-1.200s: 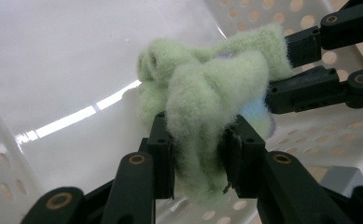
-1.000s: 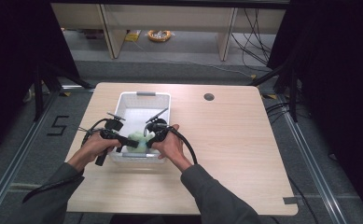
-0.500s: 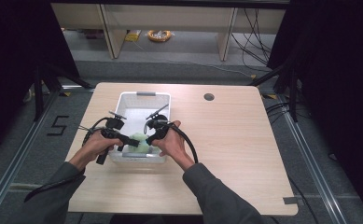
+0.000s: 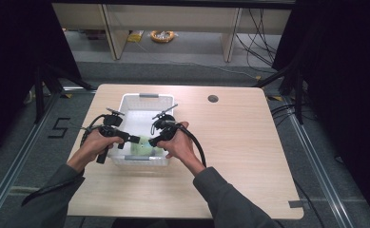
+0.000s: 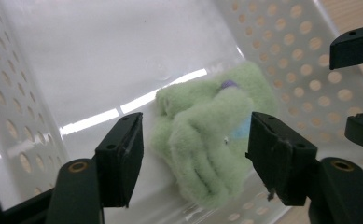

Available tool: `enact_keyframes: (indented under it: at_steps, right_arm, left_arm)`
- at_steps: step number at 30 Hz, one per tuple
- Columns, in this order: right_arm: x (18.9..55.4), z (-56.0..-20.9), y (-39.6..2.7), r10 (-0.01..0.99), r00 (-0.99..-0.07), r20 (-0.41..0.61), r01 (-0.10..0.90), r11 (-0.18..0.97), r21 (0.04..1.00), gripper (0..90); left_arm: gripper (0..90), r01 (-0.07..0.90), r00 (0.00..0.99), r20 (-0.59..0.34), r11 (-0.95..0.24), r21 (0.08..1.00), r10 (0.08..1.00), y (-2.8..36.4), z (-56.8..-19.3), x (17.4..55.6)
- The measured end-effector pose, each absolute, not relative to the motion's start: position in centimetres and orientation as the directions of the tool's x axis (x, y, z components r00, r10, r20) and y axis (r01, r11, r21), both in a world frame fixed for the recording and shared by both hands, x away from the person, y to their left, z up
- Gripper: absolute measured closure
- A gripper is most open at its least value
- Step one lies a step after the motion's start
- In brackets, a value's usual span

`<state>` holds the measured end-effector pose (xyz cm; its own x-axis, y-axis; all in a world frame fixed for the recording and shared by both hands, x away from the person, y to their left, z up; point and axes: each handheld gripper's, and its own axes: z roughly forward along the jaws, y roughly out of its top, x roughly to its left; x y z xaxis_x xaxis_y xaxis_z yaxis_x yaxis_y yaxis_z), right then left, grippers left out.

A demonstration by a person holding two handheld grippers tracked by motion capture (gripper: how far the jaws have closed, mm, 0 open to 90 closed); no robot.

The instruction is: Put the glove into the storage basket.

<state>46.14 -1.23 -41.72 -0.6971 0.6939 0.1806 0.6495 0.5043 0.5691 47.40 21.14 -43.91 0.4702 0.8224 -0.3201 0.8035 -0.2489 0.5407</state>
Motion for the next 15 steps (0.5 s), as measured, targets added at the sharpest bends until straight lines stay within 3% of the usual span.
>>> enact_keyframes:
  at_steps: [15]
  right_arm:
    - [45.0, -40.1, -5.3, 0.667, -0.709, 0.229, 0.618, 0.43, 0.658, 36.4]
  left_arm:
    - [22.7, 0.743, 0.536, -0.318, -0.259, 0.617, 0.782, 19.4, -42.0, 44.0]
